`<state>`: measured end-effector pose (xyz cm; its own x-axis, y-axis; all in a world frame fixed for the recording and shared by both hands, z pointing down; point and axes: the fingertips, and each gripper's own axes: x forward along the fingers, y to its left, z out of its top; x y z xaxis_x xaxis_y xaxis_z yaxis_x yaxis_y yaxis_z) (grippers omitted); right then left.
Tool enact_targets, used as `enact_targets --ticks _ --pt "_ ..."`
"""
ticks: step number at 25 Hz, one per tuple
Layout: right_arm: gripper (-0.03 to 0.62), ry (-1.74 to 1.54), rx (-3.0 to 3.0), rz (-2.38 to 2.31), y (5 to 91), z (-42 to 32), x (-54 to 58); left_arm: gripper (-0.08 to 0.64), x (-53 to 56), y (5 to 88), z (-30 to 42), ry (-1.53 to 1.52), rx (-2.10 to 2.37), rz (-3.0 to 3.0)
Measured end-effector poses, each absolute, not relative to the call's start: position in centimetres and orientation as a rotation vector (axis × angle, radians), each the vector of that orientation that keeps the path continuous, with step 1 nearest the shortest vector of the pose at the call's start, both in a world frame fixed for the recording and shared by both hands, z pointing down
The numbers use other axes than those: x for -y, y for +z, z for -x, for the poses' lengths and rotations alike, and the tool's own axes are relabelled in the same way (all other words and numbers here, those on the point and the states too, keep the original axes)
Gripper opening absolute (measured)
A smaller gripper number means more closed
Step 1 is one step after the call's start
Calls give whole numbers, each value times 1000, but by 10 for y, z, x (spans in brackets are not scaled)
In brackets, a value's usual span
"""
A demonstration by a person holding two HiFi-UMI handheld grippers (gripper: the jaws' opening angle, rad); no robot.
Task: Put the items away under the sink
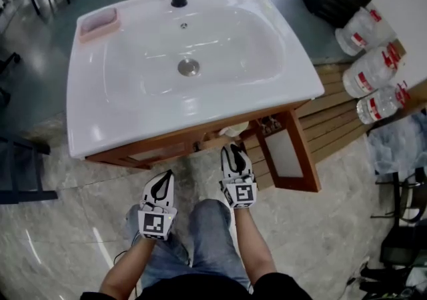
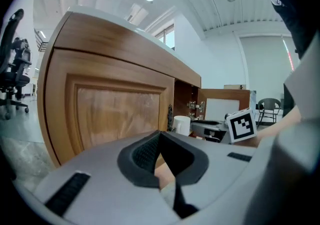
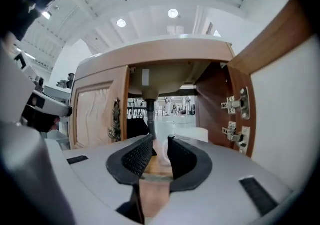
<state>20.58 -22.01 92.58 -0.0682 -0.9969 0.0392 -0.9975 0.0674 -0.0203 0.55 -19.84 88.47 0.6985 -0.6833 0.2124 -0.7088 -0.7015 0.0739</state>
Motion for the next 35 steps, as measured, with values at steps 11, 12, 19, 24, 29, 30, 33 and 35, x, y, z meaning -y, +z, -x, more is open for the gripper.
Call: enact_targets --ticks 11,12,19,24,29,30,33,35 --pt "17 285 2265 -2037 701 -158 117 6 134 667 22 301 1133 -2665" --pt "17 291 2275 -2029 674 -154 109 6 129 643 26 305 1143 -2662" --pt "17 141 2391 -1982 483 -127 79 6 115 466 49 237 1217 -2671" --pt "17 76 2442 -2014 384 -111 58 6 104 371 68 142 1280 -2715" --pt "16 -52 2440 -2062 331 -106 42 6 84 327 81 67 1337 -2731" --pt "15 -73 2440 -2078 324 -107 40 6 80 324 85 56 1350 -2723" --pt "15 -113 2439 -2114 307 -111 32 6 71 313 93 51 1369 -2695" --pt "15 -116 2443 -2120 299 -110 27 6 70 310 100 58 1388 -2704"
